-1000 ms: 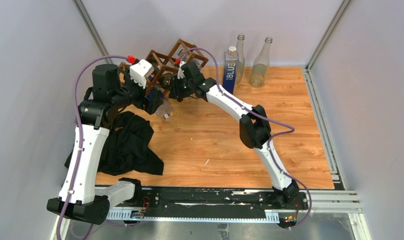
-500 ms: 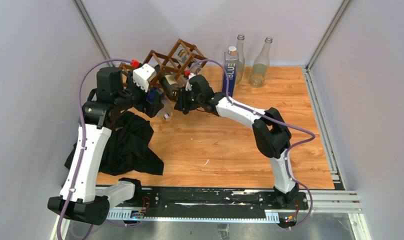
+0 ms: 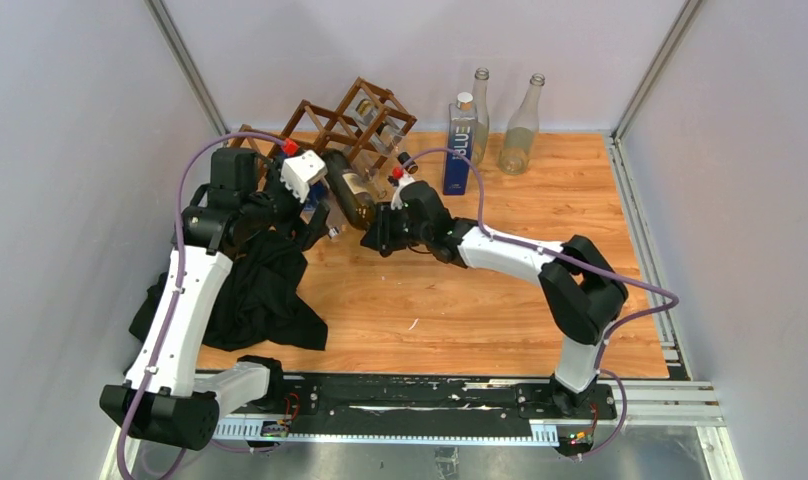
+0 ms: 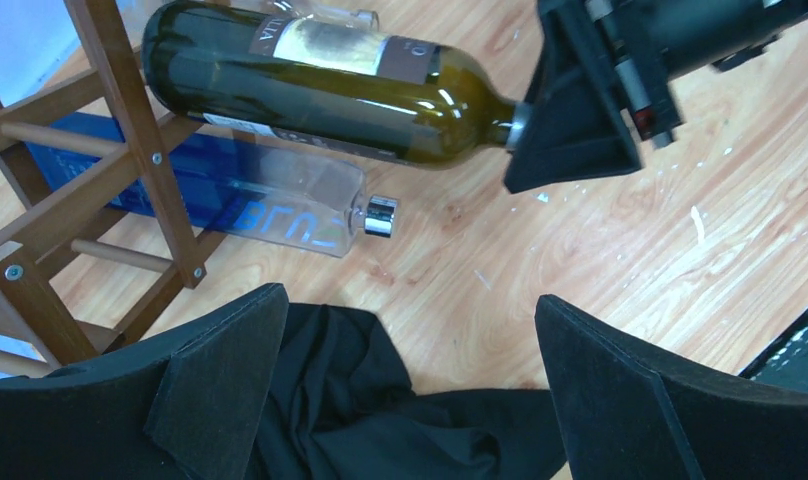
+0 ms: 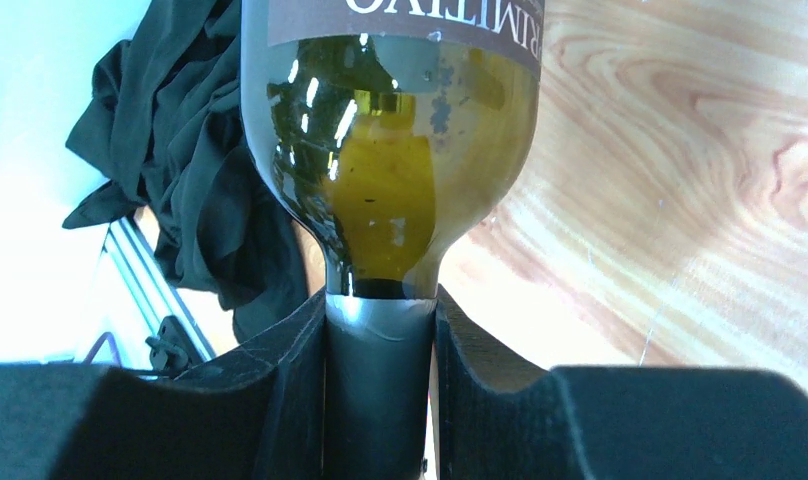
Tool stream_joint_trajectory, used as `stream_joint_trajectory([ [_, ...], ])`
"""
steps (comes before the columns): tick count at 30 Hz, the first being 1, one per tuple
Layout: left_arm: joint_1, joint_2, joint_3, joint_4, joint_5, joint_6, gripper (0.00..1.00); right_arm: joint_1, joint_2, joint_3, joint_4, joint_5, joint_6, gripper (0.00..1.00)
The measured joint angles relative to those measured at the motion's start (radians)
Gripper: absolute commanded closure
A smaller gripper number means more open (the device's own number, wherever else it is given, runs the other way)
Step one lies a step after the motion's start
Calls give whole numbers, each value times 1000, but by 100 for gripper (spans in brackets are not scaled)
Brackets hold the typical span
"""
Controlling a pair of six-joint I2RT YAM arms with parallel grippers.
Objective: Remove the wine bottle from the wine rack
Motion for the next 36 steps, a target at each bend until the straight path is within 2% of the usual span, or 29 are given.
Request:
stream_joint_trajectory([
  [12,0,0,-63,2,6,304,0,6,-202,-245,89,-39,71,100],
  [23,-35,-88,-193,1,74,697,0,6,-340,-329,84,-89,108,100],
  [29,-106,-160,-264,2,98,959,0,27,-384,-333,22,-130,102,100],
  [36,-241,-224,-374,39,83,1178,0,121,-410,-312,-138,-180,35,100],
])
